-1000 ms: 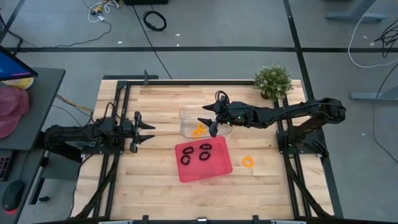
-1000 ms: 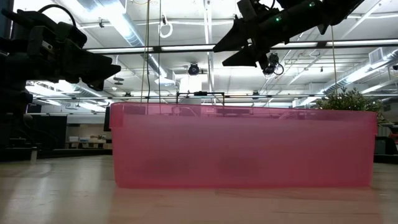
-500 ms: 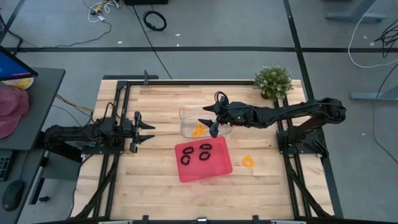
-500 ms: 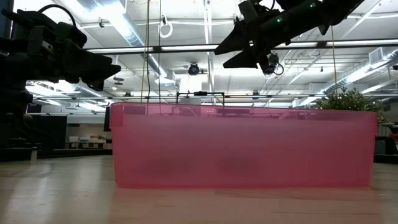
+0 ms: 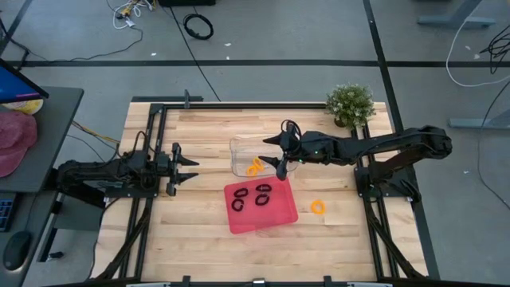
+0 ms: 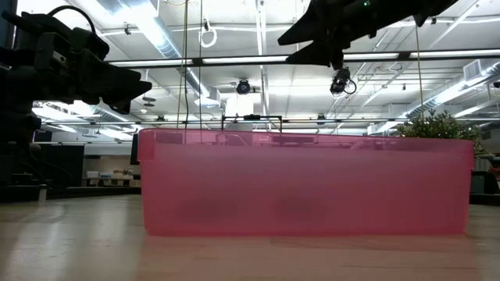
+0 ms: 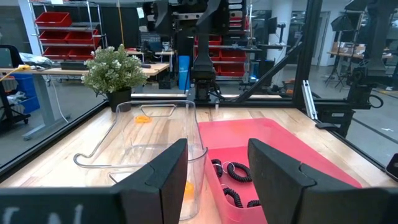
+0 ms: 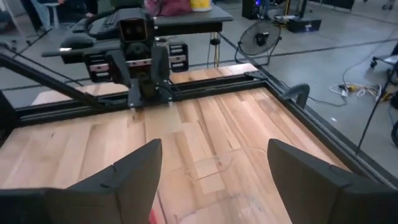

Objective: Sort spring keychains
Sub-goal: Put the top yellow spring keychain into the transparent bin

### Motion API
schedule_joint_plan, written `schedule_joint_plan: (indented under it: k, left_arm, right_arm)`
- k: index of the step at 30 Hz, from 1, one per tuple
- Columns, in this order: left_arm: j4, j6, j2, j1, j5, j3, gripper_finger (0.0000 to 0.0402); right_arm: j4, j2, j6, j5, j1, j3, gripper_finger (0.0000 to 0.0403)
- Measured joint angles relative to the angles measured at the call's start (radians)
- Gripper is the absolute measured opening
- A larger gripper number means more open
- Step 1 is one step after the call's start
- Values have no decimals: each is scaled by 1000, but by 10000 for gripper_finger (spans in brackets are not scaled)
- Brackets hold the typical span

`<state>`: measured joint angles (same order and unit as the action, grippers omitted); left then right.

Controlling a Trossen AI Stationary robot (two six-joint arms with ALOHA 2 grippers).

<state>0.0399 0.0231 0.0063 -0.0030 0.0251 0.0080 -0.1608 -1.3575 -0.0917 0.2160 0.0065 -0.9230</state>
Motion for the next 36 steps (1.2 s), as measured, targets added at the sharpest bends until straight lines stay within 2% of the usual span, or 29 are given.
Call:
schedule_joint_plan:
  k: [2, 8, 15, 27, 36]
  left_arm:
    - [0, 0, 0, 0, 0, 0, 172]
    - [0, 0, 0, 0, 0, 0, 172]
    - [0, 0, 0, 0, 0, 0, 172]
    - [0, 0, 0, 0, 0, 0, 172]
    - [0, 0, 0, 0, 0, 0, 172]
  right_arm:
    - [35, 6, 16, 2, 3, -16, 290]
    - [288, 9, -1, 12, 2, -146, 291]
    - [424, 9, 3, 12, 2, -213, 291]
    - [817, 9, -28, 85, 2, -377, 291]
    - [1061, 8, -58, 90, 2, -473, 291]
